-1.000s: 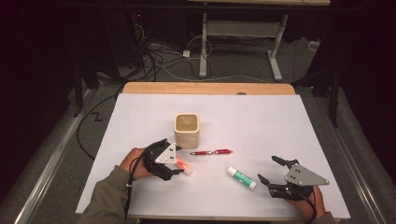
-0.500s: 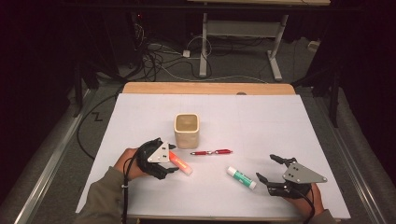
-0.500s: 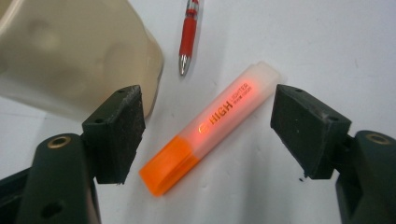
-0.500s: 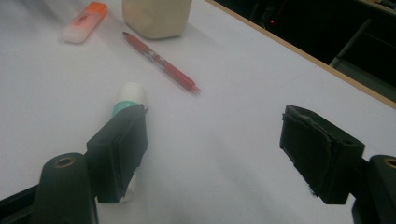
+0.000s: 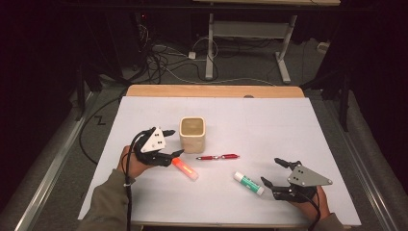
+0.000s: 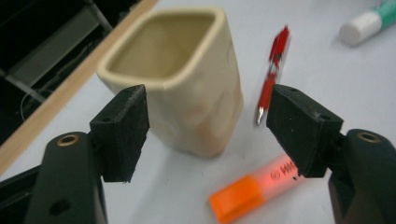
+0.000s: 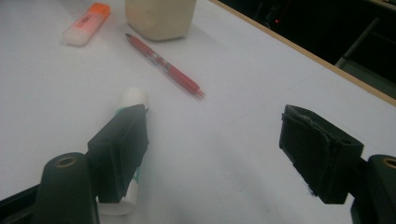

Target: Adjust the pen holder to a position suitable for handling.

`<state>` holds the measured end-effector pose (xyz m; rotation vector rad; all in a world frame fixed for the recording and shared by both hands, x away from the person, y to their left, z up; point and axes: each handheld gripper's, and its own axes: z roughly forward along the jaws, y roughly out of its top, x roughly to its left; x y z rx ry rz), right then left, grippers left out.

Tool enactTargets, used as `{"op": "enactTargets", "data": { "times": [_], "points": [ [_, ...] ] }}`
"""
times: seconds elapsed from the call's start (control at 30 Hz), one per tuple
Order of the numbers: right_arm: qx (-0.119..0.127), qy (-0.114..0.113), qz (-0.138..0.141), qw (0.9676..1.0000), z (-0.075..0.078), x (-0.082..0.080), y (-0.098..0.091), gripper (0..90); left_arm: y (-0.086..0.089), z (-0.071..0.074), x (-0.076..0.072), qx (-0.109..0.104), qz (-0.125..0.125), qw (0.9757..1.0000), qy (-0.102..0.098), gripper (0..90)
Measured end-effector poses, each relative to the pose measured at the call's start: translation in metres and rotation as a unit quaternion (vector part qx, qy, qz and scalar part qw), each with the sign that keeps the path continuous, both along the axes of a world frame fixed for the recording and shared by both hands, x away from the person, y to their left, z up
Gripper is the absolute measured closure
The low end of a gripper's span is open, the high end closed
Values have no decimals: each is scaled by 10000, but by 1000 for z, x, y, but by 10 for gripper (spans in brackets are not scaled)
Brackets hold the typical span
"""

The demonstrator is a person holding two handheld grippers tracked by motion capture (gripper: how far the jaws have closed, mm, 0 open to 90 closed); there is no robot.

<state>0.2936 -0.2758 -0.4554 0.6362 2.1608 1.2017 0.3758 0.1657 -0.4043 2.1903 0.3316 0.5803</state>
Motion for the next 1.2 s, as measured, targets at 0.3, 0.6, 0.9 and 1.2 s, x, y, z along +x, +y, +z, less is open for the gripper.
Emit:
{"op": "enactTargets", "data": {
  "times": [0.3,0.6,0.9,1.2],
  "points": [
    [17,38,-31,10000,-1,-2,-5,242,-36,11,38,491,-329,9956,729,381],
    [111,174,46,9998,-1,-5,-10,272,-56,3,66,926,-754,9817,1481,609],
    [35,195,61,9998,-2,-7,-9,281,-56,0,72,768,-1210,9770,1578,753],
    [25,155,88,9998,-2,-10,-9,282,-64,-3,76,514,-1463,9800,1248,785]
  ]
}}
